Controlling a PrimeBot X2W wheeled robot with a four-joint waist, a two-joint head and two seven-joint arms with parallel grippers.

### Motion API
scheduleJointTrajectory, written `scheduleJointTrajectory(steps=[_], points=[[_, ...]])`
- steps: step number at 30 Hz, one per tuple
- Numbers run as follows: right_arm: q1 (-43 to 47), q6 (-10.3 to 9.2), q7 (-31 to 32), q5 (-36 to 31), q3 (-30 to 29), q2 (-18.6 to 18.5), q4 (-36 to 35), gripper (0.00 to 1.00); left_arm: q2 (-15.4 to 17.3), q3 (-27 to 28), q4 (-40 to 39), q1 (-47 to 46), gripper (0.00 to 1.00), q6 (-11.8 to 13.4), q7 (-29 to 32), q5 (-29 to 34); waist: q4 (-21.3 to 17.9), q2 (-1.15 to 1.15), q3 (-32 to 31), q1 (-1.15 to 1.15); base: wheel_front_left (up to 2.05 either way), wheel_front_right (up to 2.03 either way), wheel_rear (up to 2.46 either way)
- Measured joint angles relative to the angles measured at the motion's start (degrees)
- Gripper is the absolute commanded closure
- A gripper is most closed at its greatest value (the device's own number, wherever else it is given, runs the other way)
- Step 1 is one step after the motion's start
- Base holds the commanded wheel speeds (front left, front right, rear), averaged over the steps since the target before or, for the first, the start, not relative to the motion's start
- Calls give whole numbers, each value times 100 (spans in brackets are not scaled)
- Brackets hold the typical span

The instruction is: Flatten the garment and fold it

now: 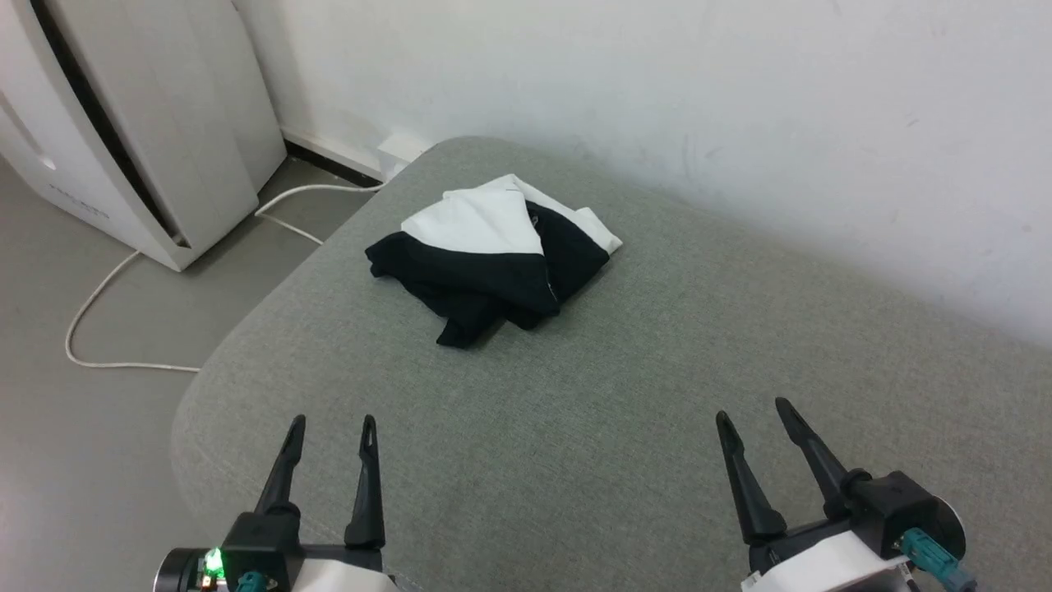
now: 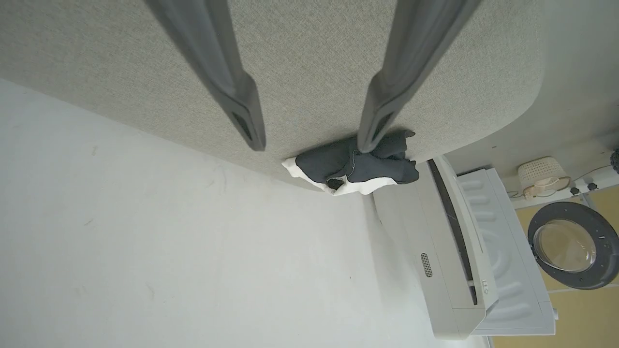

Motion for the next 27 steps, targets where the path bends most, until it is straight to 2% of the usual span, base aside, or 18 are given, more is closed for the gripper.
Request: scheduleJointTrajectory(steps=[4,10,19,24,27], points=[[0,-1,-1,-32,26,0,-5,0,0,10,21,-8,0,-31,0,-73,-40,0,77,0,0,0,0],[-13,-1,-2,-304,26,5,-55,0,68,45,280,-351,0,-393,178,-403,-140,0,341,0,0,0,0],[-244,-1,-2,-631,141,-134,-349,0,676,-91,870,-2363,0,-879,1745,-697,-446,0,1067,2,0,0,0],[-450,-1,-2,-675,175,-289,-667,0,1161,-287,1506,-3604,0,-984,2708,-1120,-721,0,1533,2,0,0,0],[-572,-1,-2,-709,208,-360,-856,0,1572,-590,1986,-4293,0,-991,3370,-1544,-902,0,1820,2,0,0,0]])
